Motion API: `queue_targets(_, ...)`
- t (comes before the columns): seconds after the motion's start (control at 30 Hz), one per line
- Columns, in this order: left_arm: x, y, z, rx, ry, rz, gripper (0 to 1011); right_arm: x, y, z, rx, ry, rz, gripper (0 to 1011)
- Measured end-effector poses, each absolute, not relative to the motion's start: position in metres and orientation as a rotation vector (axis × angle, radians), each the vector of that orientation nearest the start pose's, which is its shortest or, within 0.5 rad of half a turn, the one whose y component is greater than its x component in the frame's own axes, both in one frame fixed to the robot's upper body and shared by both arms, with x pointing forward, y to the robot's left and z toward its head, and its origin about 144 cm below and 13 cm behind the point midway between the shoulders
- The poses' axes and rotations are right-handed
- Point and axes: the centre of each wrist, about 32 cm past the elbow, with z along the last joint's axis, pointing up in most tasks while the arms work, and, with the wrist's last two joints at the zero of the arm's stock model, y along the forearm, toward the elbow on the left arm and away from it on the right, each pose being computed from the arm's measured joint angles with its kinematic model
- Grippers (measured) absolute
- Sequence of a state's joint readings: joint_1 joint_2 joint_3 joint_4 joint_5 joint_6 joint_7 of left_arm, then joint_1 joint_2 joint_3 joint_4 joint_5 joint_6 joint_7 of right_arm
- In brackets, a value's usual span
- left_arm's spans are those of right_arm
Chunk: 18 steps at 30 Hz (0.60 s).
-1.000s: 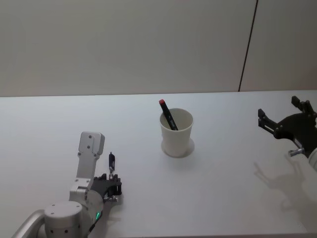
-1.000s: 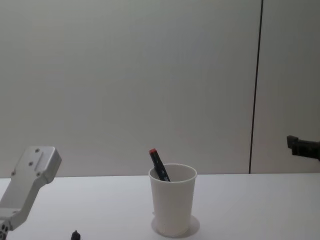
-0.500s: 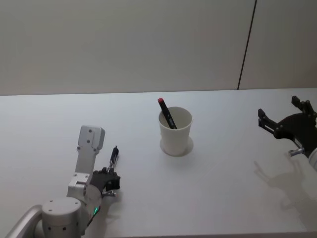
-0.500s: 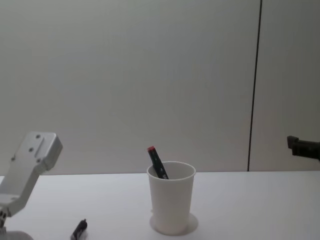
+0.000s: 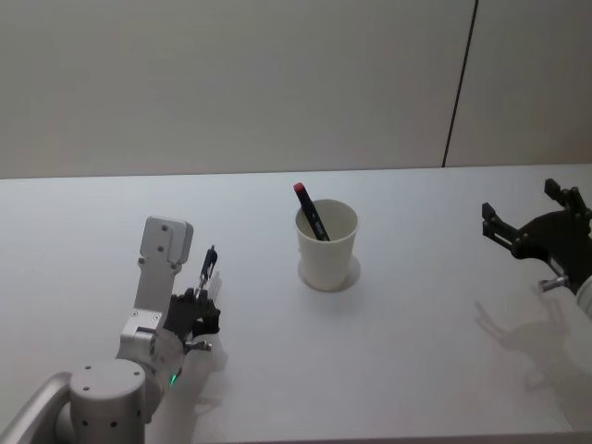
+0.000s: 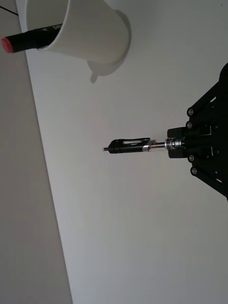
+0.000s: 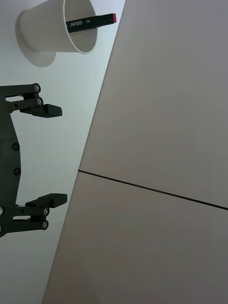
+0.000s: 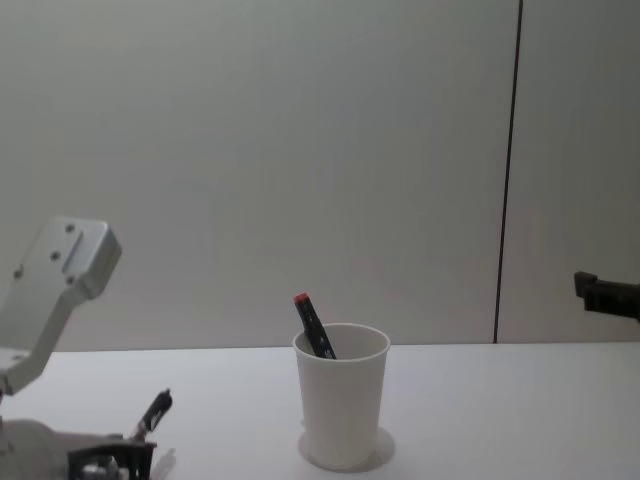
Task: Place the pen into the pen holder.
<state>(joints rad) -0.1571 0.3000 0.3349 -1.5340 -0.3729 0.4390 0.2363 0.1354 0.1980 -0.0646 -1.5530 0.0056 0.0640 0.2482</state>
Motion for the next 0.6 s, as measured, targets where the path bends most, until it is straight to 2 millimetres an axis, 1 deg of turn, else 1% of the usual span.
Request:
queue_targets(0.27, 0.485, 0.217, 1.170, 0.349, 0.166, 1.455, 137, 0.496, -0.266, 1.185, -0.137, -0.170, -1.275, 1002)
queue_targets(0.6, 0.485, 0.220, 1.184, 0.294, 0.012, 1.384, 137, 0.496, -0.266, 1.185, -0.137, -0.170, -1.275, 1002)
